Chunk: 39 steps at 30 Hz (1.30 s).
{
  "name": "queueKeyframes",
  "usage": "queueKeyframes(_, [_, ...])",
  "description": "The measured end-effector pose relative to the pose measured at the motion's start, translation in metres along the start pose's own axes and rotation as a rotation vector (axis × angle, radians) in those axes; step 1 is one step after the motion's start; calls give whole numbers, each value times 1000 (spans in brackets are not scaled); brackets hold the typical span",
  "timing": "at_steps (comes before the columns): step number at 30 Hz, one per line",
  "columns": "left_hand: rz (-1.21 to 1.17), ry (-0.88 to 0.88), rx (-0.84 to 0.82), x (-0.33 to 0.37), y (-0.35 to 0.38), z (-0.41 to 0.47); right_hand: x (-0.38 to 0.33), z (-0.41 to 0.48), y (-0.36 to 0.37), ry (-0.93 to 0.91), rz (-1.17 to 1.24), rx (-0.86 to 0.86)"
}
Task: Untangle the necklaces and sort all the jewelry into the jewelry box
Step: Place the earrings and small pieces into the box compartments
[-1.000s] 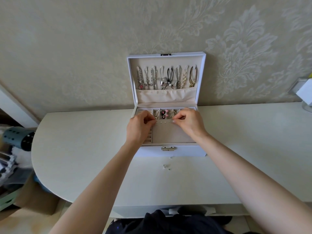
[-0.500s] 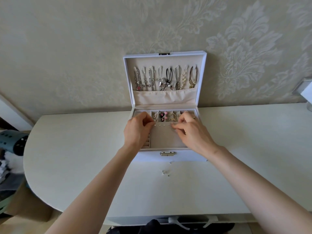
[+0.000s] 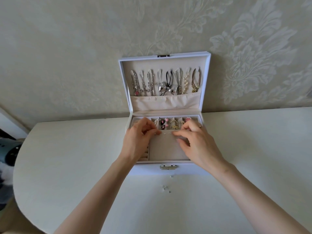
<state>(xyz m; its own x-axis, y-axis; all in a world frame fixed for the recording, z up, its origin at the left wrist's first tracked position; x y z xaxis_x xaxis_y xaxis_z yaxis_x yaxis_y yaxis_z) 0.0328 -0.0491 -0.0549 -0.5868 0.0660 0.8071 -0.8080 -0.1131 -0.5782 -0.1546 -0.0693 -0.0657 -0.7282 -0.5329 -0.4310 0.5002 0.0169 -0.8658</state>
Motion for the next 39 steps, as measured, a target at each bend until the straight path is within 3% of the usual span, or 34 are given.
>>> queueKeyframes(5, [36, 29, 0, 3, 0, -1, -2, -1, -2, 14, 3, -9])
queueKeyframes(12, [316, 156, 27, 8, 8, 5, -3, -1, -4, 48, 15, -51])
queueKeyframes(26, [138, -4, 147, 4, -3, 1, -3, 0, -1, -24, -42, -92])
queueKeyframes(33, [169, -25, 173, -1, -6, -4, -2, 0, -2, 16, 32, -59])
queueKeyframes(39, [281, -57, 217, 9, 1, 1, 5, 0, -2, 121, 232, 158])
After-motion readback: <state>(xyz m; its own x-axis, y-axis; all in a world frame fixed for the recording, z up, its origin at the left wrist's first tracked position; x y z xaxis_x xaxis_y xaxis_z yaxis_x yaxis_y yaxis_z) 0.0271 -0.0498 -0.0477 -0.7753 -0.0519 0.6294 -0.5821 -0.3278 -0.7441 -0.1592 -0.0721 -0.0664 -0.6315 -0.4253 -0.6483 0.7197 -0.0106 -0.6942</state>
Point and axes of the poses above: each hand's wrist, its own z-axis towards the middle knuckle, its own y-axis out of the palm, x = y × z, the point moved 1 cm from there along z, towards the middle knuckle, and after that the axes turned 9 degrees about -x, right-handed, at the moved point
